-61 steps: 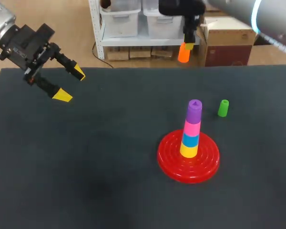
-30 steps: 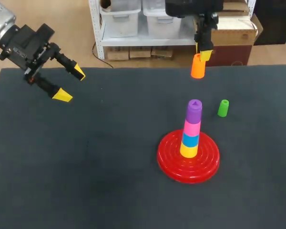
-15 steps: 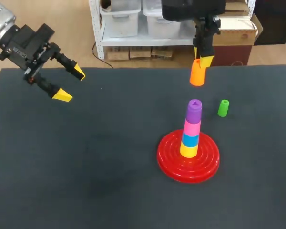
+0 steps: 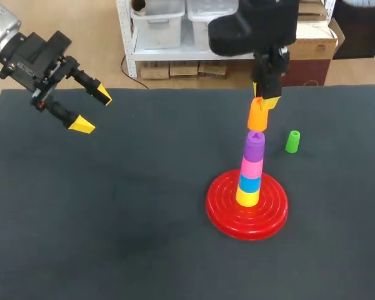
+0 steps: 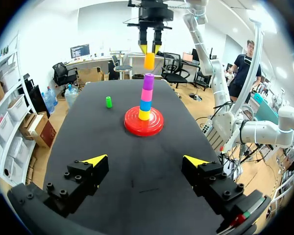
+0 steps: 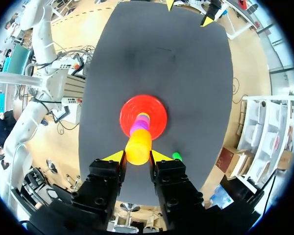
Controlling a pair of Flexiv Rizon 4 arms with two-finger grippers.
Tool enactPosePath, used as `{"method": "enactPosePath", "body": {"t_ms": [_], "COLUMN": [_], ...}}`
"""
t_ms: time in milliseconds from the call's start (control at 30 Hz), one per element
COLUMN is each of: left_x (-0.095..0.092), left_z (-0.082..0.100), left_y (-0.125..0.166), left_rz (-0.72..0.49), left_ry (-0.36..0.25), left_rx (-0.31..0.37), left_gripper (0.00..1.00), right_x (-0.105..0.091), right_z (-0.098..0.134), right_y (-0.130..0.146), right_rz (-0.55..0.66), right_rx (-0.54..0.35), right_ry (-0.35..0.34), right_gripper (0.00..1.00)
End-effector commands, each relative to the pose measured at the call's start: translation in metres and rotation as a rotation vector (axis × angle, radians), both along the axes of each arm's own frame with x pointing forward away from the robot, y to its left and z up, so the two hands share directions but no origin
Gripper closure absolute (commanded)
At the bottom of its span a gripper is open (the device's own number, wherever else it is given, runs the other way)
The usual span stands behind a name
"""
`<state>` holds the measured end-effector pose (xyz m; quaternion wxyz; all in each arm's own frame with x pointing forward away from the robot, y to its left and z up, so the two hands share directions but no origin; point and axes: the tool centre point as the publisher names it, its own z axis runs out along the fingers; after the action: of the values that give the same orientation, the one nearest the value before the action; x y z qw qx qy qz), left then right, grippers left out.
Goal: Pick up and stack the cylinders on the red base in this order: pink,purple,orange,green
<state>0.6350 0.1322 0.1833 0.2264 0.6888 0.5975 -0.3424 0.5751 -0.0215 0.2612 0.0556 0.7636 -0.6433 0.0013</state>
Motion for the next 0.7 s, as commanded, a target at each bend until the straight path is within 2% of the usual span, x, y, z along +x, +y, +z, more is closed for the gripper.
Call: {"method": "enactPosePath", "body": {"t_ms": [33,267,433,700], "left_x": [0.002,0.002,0.002,0.002], "left_z": [0.0,0.0,0.0,0.0], "left_y": [0.001,0.001,0.001,0.001], "left_rz": [-0.004,-0.004,-0.004,-0.004], "left_ry": [0.002,0.002,0.002,0.002], "left_rx": [0.001,0.001,0.001,0.001], "left_gripper": [0.0,0.0,0.0,0.0], "right_x": [-0.004,0.002,0.006,0.005], "right_z": [-0.009,-0.016,-0.012,-0.009], "right_y": [0.0,0.0,0.0,0.0], "right_rz": [0.015,0.004,-0.012,-0.001], "right_rx": [0.033,-0.011,0.008,0.028], "right_ry": [-0.219,-0.156,-0.105,-0.064], "right_gripper": [1.0,1.0,1.0,1.0]}}
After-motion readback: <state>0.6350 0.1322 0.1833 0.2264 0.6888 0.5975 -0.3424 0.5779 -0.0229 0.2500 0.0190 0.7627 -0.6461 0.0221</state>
